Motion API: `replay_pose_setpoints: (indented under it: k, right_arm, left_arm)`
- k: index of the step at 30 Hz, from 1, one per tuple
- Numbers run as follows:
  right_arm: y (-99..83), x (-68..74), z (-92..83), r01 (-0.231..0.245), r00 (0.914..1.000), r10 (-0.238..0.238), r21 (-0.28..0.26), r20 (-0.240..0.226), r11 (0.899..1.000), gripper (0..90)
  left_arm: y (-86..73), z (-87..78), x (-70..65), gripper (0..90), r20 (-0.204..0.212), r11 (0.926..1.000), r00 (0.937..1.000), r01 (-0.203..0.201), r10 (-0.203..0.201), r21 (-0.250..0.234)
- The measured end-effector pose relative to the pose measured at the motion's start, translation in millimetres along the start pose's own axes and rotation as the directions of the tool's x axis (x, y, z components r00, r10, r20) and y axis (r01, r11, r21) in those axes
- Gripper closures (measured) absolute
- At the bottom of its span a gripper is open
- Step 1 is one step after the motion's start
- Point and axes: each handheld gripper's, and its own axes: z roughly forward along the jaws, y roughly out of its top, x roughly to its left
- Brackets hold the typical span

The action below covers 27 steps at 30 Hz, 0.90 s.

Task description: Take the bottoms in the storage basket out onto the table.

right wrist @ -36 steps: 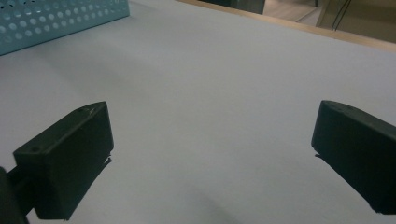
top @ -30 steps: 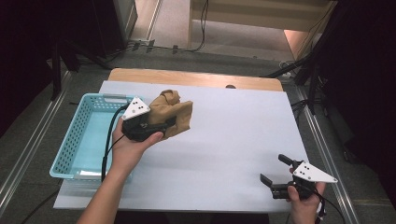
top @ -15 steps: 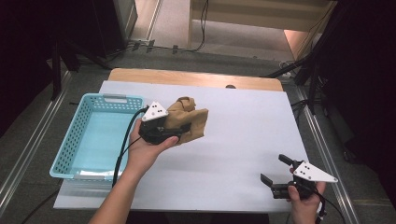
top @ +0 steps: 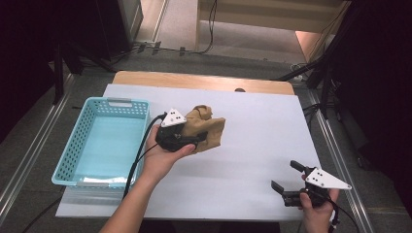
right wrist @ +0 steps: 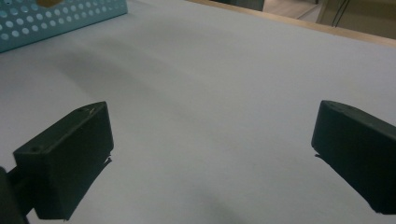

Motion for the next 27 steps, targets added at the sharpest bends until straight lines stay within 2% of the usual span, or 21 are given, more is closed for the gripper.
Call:
replay_pose_setpoints:
  k: [17, 27]
  right_arm:
    - [-0.5, -1.0, 0.0, -0.009, 0.9999, 0.009, -0.003, -0.006, 1.0, 0.0]
    - [-0.9, -1.8, 0.1, -0.015, 0.9999, 0.015, -0.004, -0.008, 1.0, 0.0]
  left_arm:
    - [-7.0, 26.3, -4.8, 35.8, -0.007, 0.9976, 0.9999, 0.009, -0.009, 0.069]
    - [-14.0, 41.3, -2.9, 34.4, -0.012, 0.9896, 0.9996, 0.029, -0.028, 0.141]
